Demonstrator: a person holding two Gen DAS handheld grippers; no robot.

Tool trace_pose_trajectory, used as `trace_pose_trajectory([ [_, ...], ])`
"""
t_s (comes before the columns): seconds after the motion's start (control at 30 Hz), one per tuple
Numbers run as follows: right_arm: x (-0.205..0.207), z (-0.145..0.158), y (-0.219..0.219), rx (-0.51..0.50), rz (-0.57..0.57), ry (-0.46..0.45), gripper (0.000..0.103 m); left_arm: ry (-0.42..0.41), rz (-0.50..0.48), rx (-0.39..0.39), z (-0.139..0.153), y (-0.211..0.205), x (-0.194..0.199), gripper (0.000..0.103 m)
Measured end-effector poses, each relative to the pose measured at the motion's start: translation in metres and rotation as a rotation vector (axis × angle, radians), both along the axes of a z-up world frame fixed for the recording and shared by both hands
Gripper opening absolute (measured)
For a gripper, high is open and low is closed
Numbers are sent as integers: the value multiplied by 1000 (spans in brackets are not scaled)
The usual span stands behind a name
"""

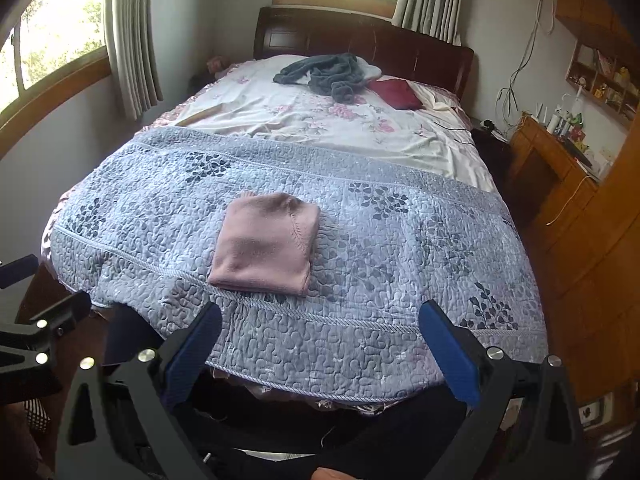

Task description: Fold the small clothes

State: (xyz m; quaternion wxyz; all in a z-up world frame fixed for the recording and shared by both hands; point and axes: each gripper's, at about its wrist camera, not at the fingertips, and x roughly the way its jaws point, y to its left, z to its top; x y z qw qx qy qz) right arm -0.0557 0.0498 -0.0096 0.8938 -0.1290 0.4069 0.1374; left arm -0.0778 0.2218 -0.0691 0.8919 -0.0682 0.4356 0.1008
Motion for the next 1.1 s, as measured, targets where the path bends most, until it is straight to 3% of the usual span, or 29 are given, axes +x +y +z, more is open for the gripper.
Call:
trace_pose_trajectory([
  [1.1, 19, 0, 4, -5, -14, -8, 99, -4, -13, 3, 3, -1, 22, 99],
])
